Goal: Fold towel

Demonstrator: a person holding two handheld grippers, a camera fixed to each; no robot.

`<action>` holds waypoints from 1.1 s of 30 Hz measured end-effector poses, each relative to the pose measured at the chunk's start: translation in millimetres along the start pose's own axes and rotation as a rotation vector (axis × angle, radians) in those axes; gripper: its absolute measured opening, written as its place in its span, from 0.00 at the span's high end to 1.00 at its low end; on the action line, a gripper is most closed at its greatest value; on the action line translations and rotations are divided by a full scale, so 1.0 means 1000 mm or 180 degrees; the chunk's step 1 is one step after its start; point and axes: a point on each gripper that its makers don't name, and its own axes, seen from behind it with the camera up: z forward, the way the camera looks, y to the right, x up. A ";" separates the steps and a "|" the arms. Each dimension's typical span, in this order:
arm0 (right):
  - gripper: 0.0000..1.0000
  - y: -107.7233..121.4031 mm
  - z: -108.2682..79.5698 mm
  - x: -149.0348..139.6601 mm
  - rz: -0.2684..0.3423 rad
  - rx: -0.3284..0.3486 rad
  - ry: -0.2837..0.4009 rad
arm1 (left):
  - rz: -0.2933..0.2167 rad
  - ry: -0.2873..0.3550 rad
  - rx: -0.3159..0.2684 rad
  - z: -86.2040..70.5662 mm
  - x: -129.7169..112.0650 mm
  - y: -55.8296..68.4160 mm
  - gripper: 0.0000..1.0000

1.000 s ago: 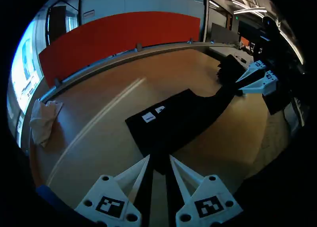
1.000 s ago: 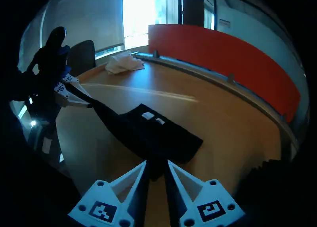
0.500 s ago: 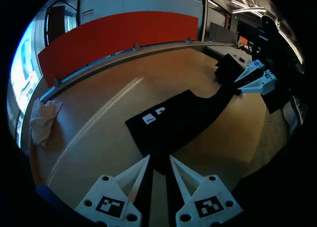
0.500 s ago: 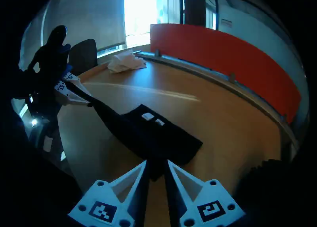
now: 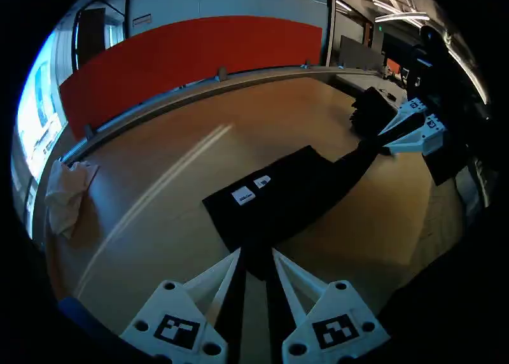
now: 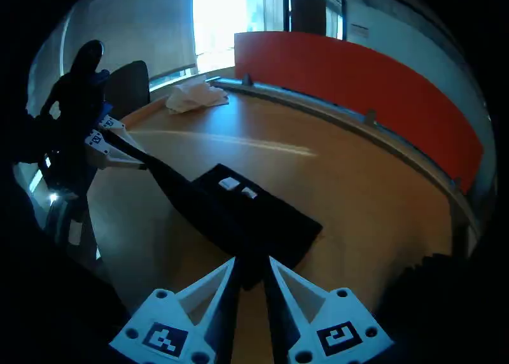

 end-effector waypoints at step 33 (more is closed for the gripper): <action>0.77 0.053 0.075 -0.027 0.0247 -0.0175 -0.0320 | 0.0034 -0.0168 0.0141 0.091 -0.007 -0.029 0.81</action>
